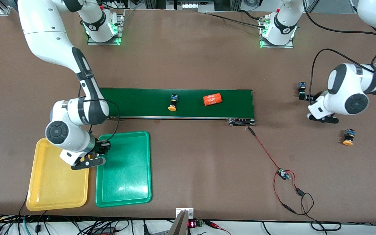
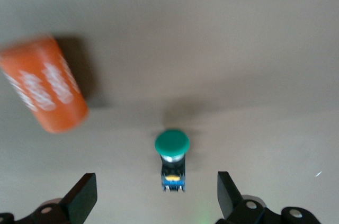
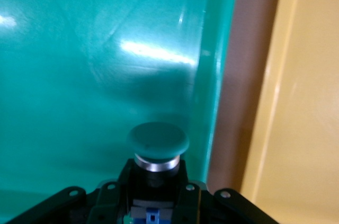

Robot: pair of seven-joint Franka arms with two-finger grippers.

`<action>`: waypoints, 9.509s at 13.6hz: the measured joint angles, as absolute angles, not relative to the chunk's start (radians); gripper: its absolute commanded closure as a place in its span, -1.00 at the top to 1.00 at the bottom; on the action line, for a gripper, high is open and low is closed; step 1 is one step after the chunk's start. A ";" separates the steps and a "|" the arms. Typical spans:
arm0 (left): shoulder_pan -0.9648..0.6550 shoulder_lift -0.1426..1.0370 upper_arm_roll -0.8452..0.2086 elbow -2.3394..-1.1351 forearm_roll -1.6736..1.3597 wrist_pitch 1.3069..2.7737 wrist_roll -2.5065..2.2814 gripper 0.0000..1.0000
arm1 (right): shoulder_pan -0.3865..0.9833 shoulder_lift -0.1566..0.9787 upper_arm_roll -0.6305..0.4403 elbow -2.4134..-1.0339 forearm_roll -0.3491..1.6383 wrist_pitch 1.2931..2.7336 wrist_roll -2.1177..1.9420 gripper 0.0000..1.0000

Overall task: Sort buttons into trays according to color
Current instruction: 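Drop the green button into the green tray while the left gripper reaches another, then lift the green button with the left gripper while the right gripper grasps the yellow button, then place the green button on the belt while the right gripper lifts the yellow button, then drop the yellow button into the yellow tray while the left gripper grasps another, then place the yellow button on the belt while the right gripper grasps the green button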

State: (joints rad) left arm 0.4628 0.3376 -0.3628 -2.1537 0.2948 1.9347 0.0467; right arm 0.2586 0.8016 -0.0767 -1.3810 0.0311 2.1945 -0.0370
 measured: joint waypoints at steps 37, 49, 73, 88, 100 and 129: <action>0.058 0.431 -0.417 -1.938 -0.246 1.975 -0.125 0.24 | 0.644 0.460 -0.067 -1.869 0.113 2.188 0.670 0.89; 0.114 0.339 -0.290 -1.858 -0.127 1.825 -0.101 1.00 | 0.634 0.431 -0.076 -1.913 0.113 2.186 0.678 -1.00; 0.420 0.667 -0.011 -1.763 0.178 2.491 0.792 0.49 | 0.083 0.835 -0.130 -1.365 -0.042 2.219 -0.159 -0.53; 0.412 0.542 -0.064 -1.699 0.177 2.150 0.782 -0.70 | 0.219 0.663 -0.063 -1.322 -0.023 1.872 -0.025 1.00; 0.279 0.483 -0.416 -1.628 0.024 1.715 0.086 -0.67 | 0.695 0.622 -0.052 -1.335 0.089 1.791 0.561 1.00; 0.298 0.393 -0.689 -1.775 0.019 1.844 -0.414 1.00 | 0.803 0.751 -0.062 -1.411 0.201 2.065 0.698 -1.00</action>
